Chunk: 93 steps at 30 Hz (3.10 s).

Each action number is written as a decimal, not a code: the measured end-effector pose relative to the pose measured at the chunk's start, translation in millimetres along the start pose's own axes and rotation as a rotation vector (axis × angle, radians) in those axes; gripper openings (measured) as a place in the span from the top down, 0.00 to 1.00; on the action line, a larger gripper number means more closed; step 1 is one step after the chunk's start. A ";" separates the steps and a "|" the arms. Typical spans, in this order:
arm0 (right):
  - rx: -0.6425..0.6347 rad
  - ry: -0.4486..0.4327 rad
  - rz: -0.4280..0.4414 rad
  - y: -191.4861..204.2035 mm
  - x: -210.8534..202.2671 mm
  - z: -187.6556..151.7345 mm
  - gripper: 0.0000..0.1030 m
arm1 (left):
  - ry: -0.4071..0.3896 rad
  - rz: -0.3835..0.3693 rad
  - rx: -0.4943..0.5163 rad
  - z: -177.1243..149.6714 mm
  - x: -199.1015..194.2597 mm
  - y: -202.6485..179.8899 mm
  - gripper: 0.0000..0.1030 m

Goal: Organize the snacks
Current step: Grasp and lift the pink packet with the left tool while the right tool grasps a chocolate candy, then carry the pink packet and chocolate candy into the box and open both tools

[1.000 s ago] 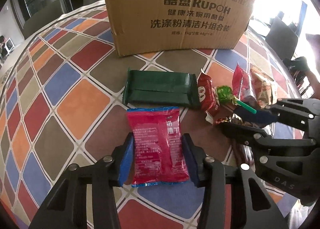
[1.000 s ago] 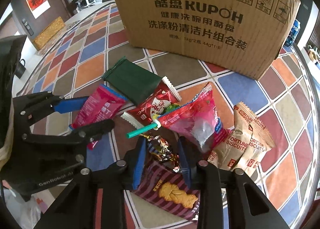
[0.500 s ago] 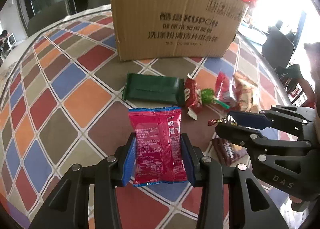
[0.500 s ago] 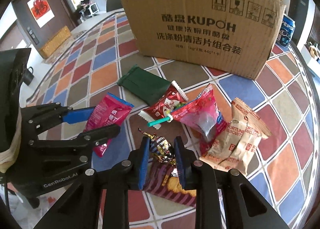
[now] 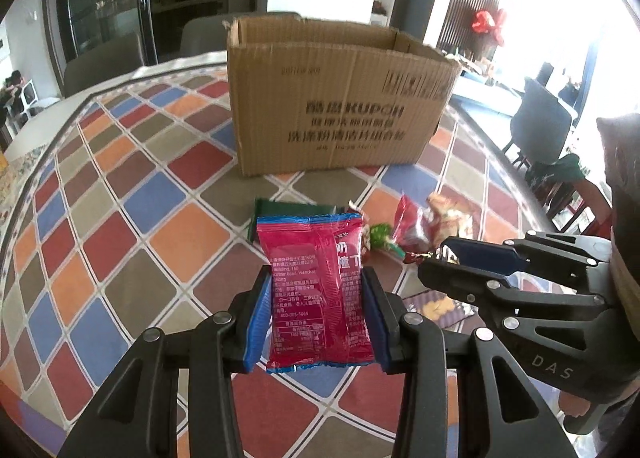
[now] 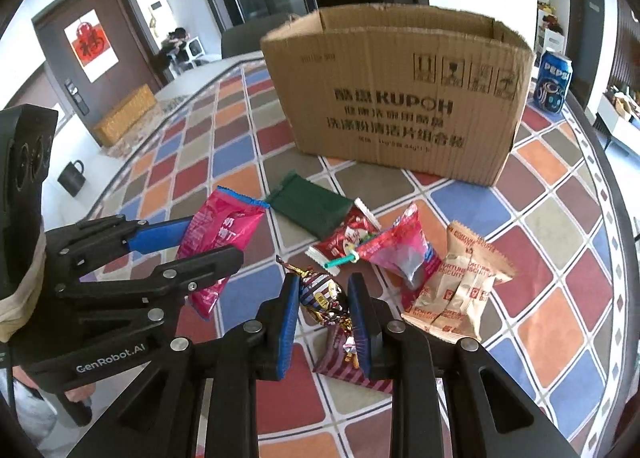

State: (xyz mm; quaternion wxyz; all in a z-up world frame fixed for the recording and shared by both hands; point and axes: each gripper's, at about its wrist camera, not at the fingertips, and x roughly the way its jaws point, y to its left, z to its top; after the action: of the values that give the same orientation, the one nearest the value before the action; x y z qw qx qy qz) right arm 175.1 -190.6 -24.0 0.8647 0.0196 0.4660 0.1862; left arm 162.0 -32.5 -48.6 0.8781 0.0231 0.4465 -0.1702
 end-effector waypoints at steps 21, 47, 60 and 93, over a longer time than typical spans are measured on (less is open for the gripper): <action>0.011 -0.191 -0.025 -1.0 -51.7 37.9 0.75 | -0.185 0.011 0.039 46.2 -49.8 -10.1 0.59; 0.040 -0.357 -0.069 -22.0 -83.9 118.8 0.75 | -0.293 0.007 0.044 137.1 -58.4 -6.5 0.59; 0.080 -0.282 -0.122 -51.7 -52.5 171.5 0.75 | -0.200 0.017 0.006 192.9 -18.9 12.0 0.59; 0.169 -0.261 -0.157 -72.6 -59.0 162.7 0.60 | -0.255 0.134 0.140 183.9 -27.4 -21.7 0.43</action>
State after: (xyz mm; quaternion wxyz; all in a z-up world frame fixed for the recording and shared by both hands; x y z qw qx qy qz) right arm 300.2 -255.5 100.0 0.9251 0.0795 0.3639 0.0741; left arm 283.0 -80.7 85.8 0.9334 0.0924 0.3158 -0.1435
